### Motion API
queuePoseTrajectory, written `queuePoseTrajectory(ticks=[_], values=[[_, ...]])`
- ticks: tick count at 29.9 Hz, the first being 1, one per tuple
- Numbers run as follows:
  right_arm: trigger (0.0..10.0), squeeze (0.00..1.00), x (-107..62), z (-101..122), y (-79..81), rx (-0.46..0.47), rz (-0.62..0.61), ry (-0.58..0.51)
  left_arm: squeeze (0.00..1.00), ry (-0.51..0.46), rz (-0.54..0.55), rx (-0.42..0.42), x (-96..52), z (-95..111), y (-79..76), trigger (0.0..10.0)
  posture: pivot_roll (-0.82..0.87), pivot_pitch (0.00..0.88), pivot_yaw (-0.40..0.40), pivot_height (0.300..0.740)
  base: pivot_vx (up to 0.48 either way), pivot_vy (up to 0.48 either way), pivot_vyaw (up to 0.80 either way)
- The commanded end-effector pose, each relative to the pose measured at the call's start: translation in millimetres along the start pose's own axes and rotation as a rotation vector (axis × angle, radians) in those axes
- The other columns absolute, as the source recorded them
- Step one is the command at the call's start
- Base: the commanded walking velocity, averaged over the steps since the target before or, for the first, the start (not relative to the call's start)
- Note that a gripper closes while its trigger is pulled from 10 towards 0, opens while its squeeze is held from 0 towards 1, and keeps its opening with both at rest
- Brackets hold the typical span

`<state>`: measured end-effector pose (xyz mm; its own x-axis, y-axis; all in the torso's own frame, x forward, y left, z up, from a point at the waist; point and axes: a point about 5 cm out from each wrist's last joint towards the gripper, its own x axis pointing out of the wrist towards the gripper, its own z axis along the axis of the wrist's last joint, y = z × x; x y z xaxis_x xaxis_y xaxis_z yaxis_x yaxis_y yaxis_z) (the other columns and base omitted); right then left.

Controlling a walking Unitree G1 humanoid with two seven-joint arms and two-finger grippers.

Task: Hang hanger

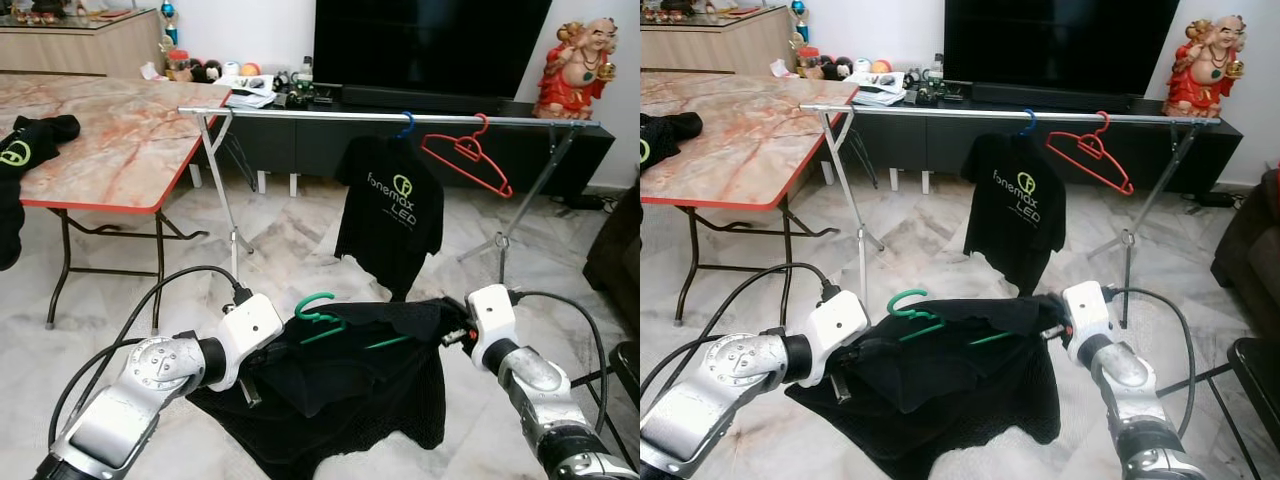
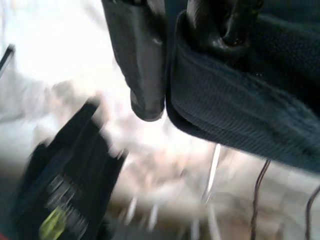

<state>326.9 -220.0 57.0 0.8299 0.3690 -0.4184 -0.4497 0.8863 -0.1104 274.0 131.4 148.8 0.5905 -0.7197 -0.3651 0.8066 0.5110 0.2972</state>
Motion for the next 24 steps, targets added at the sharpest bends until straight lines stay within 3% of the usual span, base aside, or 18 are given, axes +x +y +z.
queuePoseTrajectory(ticks=[1,3,4,5,13,16,24], values=[[10.0,1.0,6.6,-18.1,31.5,-0.068,0.209,0.115,0.0,-0.1,-0.057,0.04,10.1,22.1,-10.2,10.0,0.12,0.0,-0.059,0.74,0.0,0.0,0.0],[10.0,1.0,5.3,-22.5,33.0,-0.085,0.227,0.142,0.0,-0.098,-0.073,0.043,10.1,22.1,-12.1,10.0,0.12,0.0,-0.059,0.74,0.0,0.0,0.0],[10.0,0.62,2.1,-32.6,36.2,-0.142,0.266,0.207,0.0,-0.087,-0.1,0.053,10.3,21.0,-15.6,10.0,0.12,0.0,-0.056,0.74,0.0,0.0,0.0],[10.0,0.0,-1.4,-43.1,39.7,-0.191,0.307,0.273,0.0,-0.075,-0.12,0.064,10.7,19.6,-18.4,10.0,0.12,0.0,-0.055,0.74,0.0,0.0,0.0],[10.0,0.0,-2.8,-49.1,47.4,-0.209,0.365,0.302,0.0,-0.005,-0.114,0.099,14.9,11.8,-18.1,10.0,0.12,0.0,-0.055,0.74,0.0,0.0,0.0],[10.0,0.0,-3.9,-49.7,51.1,-0.258,0.427,0.318,0.0,0.036,-0.142,0.123,15.6,5.5,-21.1,10.0,0.12,0.0,-0.061,0.74,0.0,0.0,0.0],[10.0,0.0,-3.2,-33.3,50.6,-0.246,0.507,0.225,0.0,0.064,-0.207,0.143,13.8,0.6,-29.8,10.0,0.12,0.0,-0.069,0.74,0.0,0.0,0.0]])
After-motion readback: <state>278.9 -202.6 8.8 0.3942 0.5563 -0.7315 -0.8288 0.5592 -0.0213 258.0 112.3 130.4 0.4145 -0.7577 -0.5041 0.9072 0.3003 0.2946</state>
